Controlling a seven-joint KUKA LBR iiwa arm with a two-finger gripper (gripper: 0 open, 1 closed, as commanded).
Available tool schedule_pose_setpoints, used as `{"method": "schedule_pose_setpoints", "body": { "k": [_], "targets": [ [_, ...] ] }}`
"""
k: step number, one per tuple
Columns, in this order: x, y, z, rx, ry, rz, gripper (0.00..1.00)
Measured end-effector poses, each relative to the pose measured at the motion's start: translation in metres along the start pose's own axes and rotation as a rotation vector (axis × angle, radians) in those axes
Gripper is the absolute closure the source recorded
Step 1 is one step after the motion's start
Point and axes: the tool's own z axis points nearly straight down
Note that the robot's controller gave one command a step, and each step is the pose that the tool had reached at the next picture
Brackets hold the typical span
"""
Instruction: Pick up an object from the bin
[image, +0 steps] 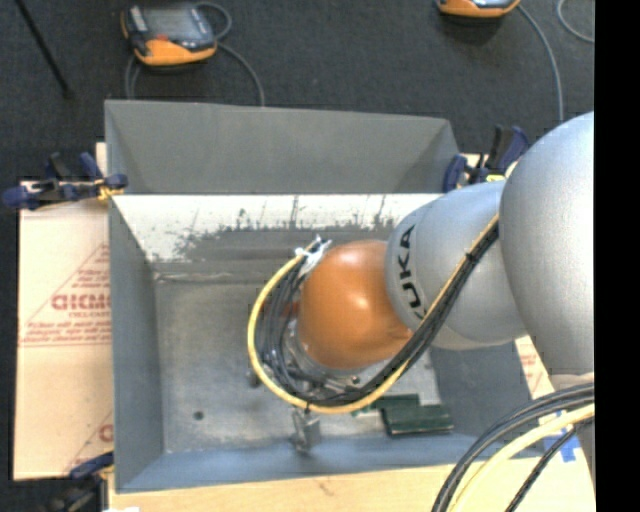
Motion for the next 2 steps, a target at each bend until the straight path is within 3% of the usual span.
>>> {"method": "schedule_pose_setpoints", "body": {
  "k": [1,2],
  "targets": [
    [0.0137,-0.0876,0.0138,0.003,-0.001,0.103,1.0],
    [0.0136,-0.0872,0.0138,0.002,-0.001,0.103,1.0]
  ]
}}
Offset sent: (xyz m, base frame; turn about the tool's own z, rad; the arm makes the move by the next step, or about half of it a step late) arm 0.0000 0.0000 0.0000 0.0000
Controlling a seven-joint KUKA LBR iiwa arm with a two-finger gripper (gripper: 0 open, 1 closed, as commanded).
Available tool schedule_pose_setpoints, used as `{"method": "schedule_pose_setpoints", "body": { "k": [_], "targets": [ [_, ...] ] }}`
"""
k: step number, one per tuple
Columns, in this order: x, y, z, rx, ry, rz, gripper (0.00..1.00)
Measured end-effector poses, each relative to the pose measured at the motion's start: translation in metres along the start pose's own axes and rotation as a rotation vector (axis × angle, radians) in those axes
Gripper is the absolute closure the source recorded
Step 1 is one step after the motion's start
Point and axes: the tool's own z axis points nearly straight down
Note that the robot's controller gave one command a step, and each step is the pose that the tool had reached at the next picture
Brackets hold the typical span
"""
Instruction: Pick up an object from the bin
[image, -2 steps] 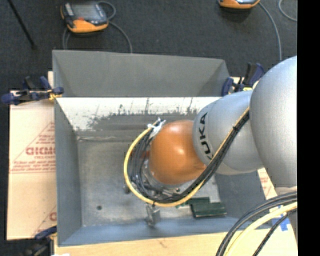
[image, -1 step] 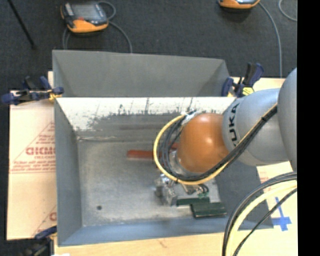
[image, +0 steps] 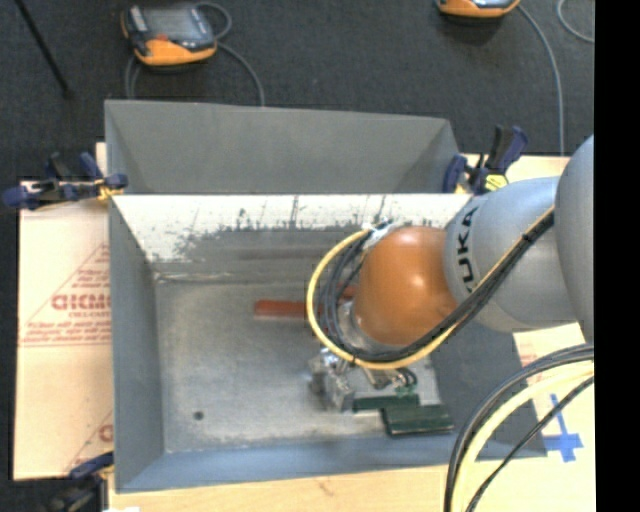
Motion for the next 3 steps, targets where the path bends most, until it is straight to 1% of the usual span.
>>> {"method": "schedule_pose_setpoints", "body": {
  "k": [1,2,3],
  "targets": [
    [0.012,0.005,-0.05,-0.002,0.007,-0.061,1.0],
    [0.01,0.005,-0.108,0.003,-0.003,-0.079,0.0],
    [0.009,0.005,-0.1,0.0,0.0,-0.084,0.0]
  ]
}}
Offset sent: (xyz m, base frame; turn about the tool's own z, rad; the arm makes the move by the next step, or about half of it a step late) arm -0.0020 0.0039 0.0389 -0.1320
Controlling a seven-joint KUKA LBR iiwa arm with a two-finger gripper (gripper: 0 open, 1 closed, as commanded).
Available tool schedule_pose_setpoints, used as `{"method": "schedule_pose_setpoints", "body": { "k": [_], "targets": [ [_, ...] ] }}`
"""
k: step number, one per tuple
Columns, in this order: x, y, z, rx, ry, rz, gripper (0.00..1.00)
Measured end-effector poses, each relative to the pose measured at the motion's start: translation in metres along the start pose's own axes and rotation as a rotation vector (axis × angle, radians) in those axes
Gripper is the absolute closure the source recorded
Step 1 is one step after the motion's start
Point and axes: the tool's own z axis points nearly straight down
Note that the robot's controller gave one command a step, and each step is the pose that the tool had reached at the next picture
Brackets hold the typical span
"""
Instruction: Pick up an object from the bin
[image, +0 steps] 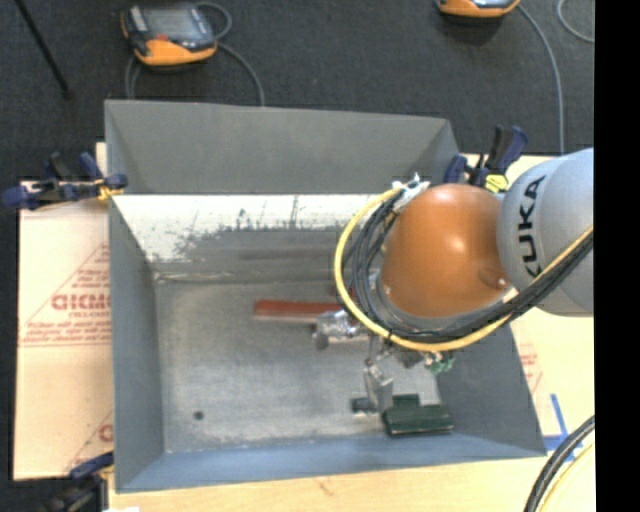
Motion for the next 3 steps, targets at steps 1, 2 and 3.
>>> {"method": "schedule_pose_setpoints", "body": {
  "k": [1,2,3],
  "targets": [
    [0.019,-0.02,0.019,0.001,0.0,-0.145,0.0],
    [0.022,-0.046,0.057,0.003,0.0,-0.289,0.0],
    [0.047,-0.054,0.1,0.0,0.0,0.004,1.0]
  ]
}}
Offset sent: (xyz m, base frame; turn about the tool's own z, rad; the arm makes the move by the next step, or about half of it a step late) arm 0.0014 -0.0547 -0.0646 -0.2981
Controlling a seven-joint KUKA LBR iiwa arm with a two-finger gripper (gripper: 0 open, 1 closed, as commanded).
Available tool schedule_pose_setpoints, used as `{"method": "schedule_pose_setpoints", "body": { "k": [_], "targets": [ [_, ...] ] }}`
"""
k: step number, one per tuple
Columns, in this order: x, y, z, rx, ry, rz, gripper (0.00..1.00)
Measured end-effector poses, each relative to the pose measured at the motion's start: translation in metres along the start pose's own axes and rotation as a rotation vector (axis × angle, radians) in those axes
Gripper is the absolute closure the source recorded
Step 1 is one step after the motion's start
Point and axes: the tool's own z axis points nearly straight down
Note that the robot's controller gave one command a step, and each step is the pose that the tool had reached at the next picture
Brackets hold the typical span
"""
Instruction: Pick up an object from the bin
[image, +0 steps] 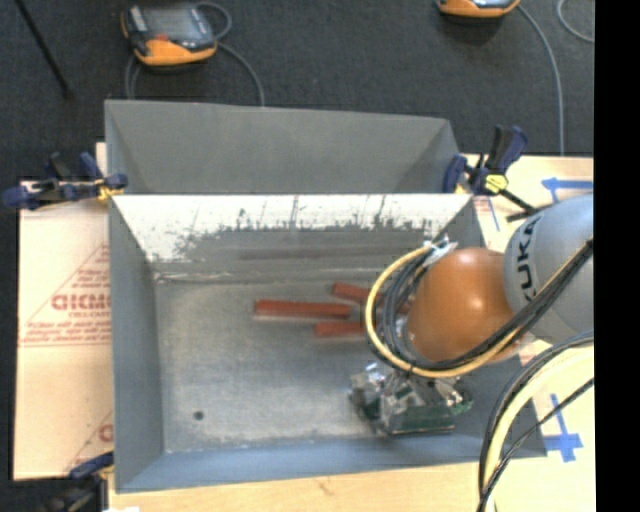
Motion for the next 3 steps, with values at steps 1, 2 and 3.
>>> {"method": "schedule_pose_setpoints", "body": {
  "k": [1,2,3],
  "targets": [
    [0.0,0.0,0.0,0.0,0.0,0.001,1.0],
    [0.019,-0.038,-0.041,-0.005,0.004,0.015,1.0],
    [-0.009,-0.01,-0.135,0.0,0.001,0.087,1.0]
  ]
}}
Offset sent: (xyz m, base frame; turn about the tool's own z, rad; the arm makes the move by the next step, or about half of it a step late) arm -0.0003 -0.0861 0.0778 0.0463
